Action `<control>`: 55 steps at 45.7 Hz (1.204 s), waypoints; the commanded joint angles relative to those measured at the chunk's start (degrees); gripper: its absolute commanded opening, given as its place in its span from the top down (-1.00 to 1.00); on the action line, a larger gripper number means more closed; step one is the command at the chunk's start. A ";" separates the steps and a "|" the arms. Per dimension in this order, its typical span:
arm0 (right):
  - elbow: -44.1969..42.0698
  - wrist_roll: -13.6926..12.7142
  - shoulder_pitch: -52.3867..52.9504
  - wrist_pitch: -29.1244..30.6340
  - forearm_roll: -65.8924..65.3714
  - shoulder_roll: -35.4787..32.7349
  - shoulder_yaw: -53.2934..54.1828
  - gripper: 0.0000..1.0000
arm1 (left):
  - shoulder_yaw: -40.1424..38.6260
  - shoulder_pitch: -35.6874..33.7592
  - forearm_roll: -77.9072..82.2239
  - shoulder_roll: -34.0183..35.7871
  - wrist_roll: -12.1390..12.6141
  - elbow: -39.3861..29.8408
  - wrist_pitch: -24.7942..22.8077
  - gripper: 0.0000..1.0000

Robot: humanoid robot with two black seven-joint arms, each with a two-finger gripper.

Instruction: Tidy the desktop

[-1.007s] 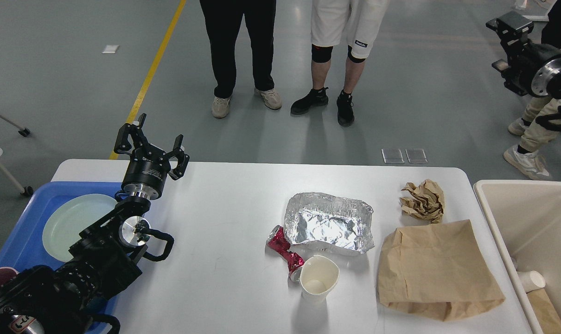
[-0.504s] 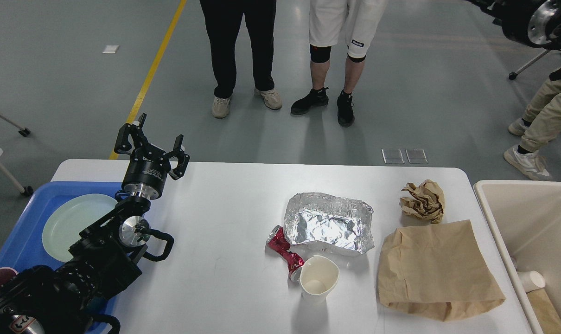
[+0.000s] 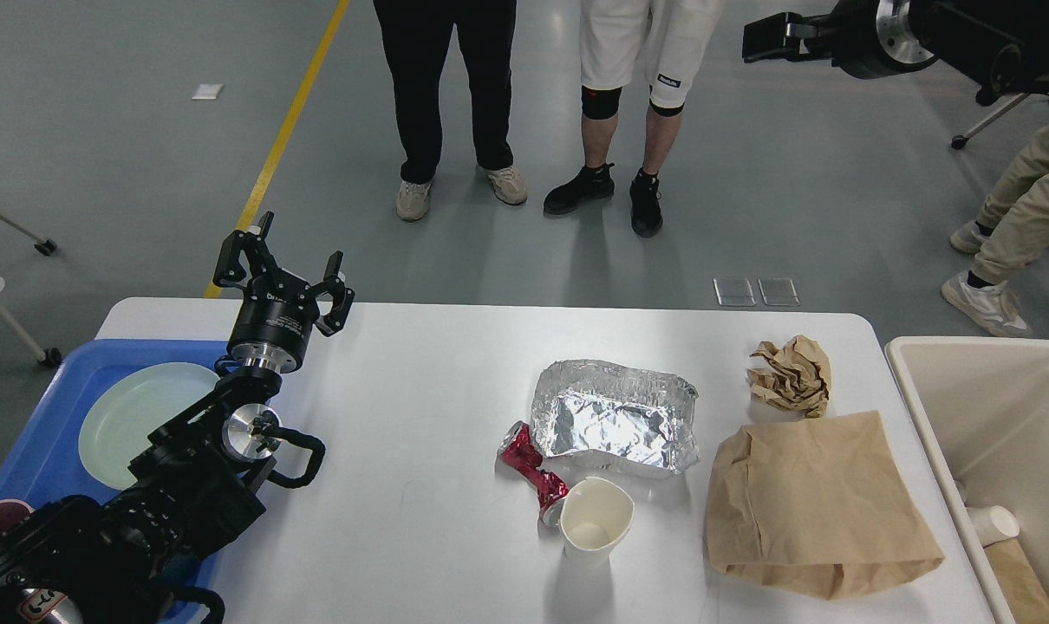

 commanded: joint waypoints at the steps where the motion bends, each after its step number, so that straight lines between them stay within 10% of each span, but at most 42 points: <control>1: 0.08 -0.30 1.95 11.84 -3.78 1.07 -0.55 -1.00 | 0.00 0.00 0.00 -0.01 -0.03 0.04 0.00 -0.94; 37: -0.88 -0.47 -21.07 9.74 -8.01 1.43 -1.96 -1.00 | 0.00 0.00 0.00 -0.01 -0.03 0.04 0.00 -0.94; 55: -10.37 -0.47 -38.65 -6.08 -8.01 1.25 7.01 -1.00 | 0.00 0.00 0.00 -0.01 -0.03 -0.05 0.00 -0.94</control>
